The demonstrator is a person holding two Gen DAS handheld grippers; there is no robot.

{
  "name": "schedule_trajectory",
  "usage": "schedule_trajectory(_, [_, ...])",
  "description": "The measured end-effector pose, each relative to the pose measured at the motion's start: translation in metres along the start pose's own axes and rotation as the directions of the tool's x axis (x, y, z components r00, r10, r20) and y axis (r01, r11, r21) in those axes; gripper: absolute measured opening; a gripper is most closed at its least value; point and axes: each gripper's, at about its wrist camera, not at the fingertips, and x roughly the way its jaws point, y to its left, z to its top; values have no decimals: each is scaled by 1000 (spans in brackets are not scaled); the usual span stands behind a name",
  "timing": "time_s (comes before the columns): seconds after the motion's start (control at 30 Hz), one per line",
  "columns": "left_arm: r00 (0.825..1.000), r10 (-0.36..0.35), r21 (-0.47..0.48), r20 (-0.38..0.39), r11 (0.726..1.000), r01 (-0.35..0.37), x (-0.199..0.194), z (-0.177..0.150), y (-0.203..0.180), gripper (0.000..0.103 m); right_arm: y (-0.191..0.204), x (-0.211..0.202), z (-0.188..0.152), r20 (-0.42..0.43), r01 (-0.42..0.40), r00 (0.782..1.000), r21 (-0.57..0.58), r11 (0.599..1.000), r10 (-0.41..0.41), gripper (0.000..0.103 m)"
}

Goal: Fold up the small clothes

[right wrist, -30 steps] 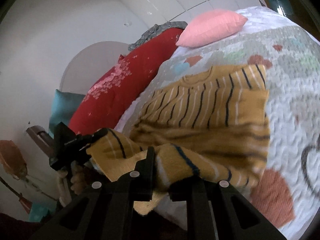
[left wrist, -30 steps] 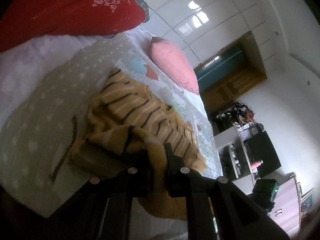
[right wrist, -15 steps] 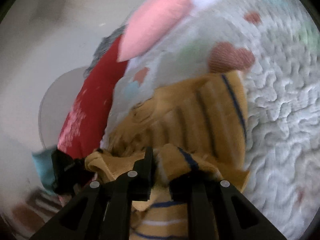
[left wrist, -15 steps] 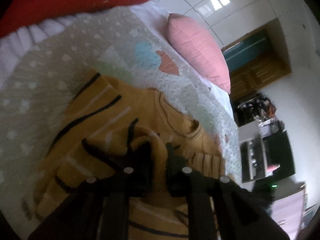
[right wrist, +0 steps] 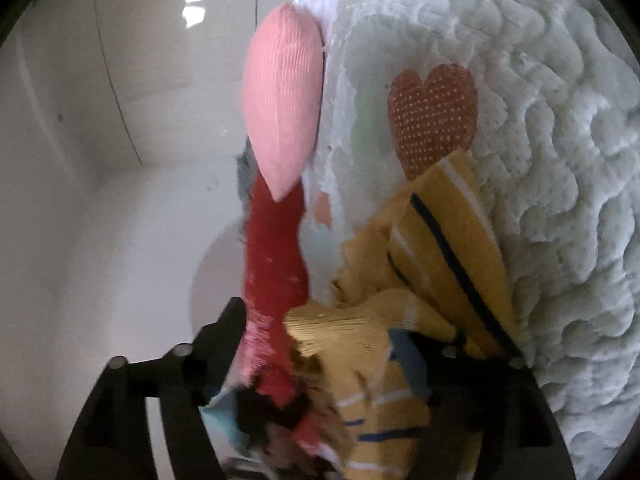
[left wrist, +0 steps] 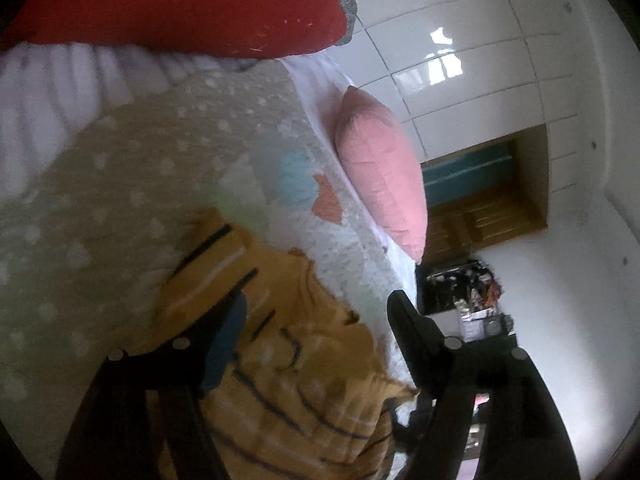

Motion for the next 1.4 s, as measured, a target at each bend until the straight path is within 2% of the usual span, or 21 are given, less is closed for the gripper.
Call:
schedule_trajectory(0.17, [995, 99, 132, -3, 986, -98, -26, -22, -15, 73, 19, -8, -17, -11, 62, 998, -79, 995, -63, 86])
schedule_trajectory(0.37, [976, 216, 254, 29, 943, -216, -62, -59, -30, 75, 25, -37, -36, -4, 90, 996, -100, 991, -91, 87])
schedule_trajectory(0.5, [966, 258, 311, 32, 915, -255, -80, -87, -33, 76, 22, -59, -54, -5, 106, 994, -116, 988, -107, 87])
schedule_trajectory(0.73, [941, 334, 419, 55, 848, -325, -97, -137, -40, 76, 12, -76, -84, -44, 140, 988, -165, 976, -150, 87])
schedule_trajectory(0.97, [927, 372, 452, 49, 819, -352, -106, -166, -29, 76, 6, -84, -103, -60, 196, 975, -218, 956, -213, 87])
schedule_trajectory(1.23, [898, 430, 484, 96, 768, -420, -121, -187, -16, 76, 7, -79, -109, -55, 227, 967, -243, 943, -248, 87])
schedule_trajectory(1.4, [892, 443, 481, 92, 764, -429, -126, -196, -4, 76, 14, -69, -116, -58, 260, 956, -291, 921, -288, 88])
